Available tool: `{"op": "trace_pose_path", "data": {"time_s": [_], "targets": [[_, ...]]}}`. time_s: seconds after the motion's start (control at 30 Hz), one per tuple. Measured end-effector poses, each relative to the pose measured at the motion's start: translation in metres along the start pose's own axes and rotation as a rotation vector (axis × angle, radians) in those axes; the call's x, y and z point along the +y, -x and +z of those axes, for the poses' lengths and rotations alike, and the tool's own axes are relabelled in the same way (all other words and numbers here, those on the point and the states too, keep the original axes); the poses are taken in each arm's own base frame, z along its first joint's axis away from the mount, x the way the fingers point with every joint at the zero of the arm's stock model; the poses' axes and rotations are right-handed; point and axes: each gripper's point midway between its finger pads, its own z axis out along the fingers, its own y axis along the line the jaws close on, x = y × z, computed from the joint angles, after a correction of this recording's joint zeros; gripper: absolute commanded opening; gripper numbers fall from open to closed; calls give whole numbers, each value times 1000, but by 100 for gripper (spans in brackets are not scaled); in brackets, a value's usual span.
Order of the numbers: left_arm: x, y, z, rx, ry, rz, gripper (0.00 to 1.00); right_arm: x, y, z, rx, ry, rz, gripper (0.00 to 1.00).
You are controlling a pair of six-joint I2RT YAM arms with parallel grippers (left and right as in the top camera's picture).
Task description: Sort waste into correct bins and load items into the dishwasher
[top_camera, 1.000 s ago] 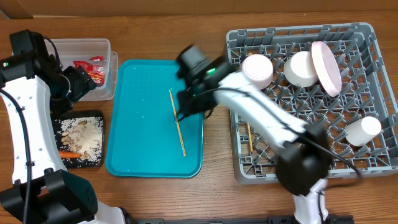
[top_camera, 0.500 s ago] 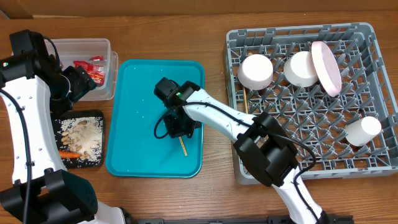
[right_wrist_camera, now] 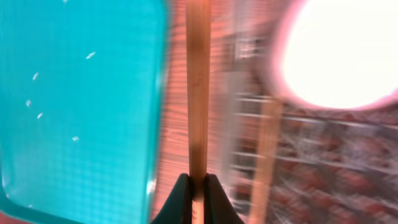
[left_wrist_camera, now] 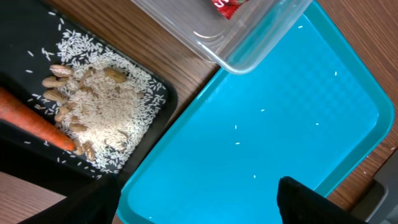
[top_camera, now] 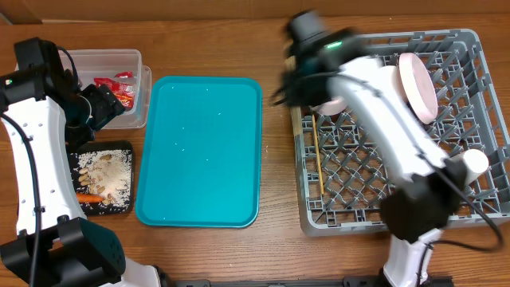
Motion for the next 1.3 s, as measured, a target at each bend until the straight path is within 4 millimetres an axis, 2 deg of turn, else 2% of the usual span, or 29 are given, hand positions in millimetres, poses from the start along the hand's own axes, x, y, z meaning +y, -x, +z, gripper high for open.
{"op": "trace_pose_path", "data": {"time_s": [0.07,0.1,0.17,0.37,0.43,0.53,0.7,0.73,0.8,0.83,0.93,1.0,1.03,1.07,1.13,1.23,1.3], "targets": [[-3,0,0,-2,-3,9,82,-24,0,-9,8,-7,22,4],[-4,-1,0,-1,-4,13,82,-36,0,-7,23,-4,29,4],[-7,-2,1,0,-5,19,82,-43,-8,5,70,-1,28,4],[-7,-2,1,0,-6,21,83,-37,-59,63,263,17,-29,4],[-7,-3,1,1,-6,21,83,-33,-68,74,289,23,-41,4],[-7,-2,1,1,-6,21,83,-28,-83,88,330,26,-57,35],[-11,-4,1,3,-7,51,87,-30,-82,89,324,21,-43,39],[-14,-6,2,5,-10,66,89,-32,-80,87,317,22,-31,53],[-28,-12,3,7,-21,133,96,-33,-67,78,269,46,-17,70],[-37,-15,4,4,-29,177,100,-37,-49,65,195,46,-8,72],[-72,-33,6,8,-59,367,100,-58,-14,30,46,60,11,74],[-93,-62,8,58,-67,533,100,-82,3,7,-30,53,38,74],[-96,-76,7,92,-65,588,96,-96,4,-1,-43,46,61,76],[-95,-88,7,133,-53,628,94,-107,1,-4,-36,43,83,78],[-79,-112,3,241,-11,659,94,-121,-5,-7,-10,42,118,82],[-67,-122,5,297,16,660,95,-130,-7,-9,-8,50,136,94],[-59,-127,17,294,18,652,95,-129,-6,-12,-29,53,132,100]]}}
